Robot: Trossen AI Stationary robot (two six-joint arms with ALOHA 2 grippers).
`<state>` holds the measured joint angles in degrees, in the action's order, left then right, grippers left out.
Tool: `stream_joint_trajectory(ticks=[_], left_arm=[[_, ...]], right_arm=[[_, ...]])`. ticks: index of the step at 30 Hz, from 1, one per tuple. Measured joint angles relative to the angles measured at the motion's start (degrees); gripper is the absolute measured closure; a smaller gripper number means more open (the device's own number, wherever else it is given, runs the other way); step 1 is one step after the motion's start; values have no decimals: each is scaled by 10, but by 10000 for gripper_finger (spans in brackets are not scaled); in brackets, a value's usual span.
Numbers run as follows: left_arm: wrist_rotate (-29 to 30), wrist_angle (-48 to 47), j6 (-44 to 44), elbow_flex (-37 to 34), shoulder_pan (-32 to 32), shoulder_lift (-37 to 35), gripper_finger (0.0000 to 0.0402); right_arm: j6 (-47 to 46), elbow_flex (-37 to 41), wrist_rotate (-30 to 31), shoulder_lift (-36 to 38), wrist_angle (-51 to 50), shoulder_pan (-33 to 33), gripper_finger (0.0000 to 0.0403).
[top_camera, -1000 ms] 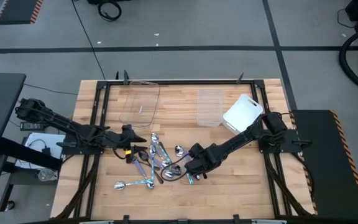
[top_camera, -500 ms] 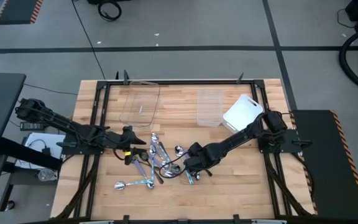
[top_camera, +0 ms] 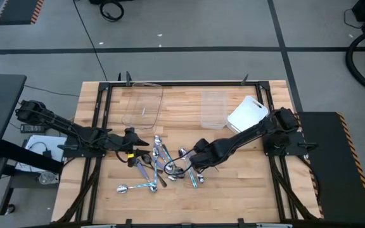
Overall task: Sort silverware by color (type)
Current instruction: Put the black spoon into the transparent white bin
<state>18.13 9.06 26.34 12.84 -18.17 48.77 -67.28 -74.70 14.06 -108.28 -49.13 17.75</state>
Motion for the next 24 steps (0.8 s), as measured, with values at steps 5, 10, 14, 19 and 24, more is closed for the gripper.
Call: stream_joint_trajectory(ticks=[5, 10, 14, 19, 24], left_arm=[[2, 0, -5, 0, 0, 0, 212], [3, 0, -6, 0, 0, 0, 212], [3, 0, 13, 0, 0, 0, 212], [3, -1, 24, 0, 0, 0, 212], [3, -10, 30, 0, 0, 0, 212]], right_arm=[[14, 0, 10, 26, -1, 0, 400], [31, 0, 57, 72, -15, -17, 400], [34, 0, 109, 108, -46, -44, 400], [62, -1, 170, 145, -58, -91, 400], [119, -1, 191, 163, -72, -160, 400]])
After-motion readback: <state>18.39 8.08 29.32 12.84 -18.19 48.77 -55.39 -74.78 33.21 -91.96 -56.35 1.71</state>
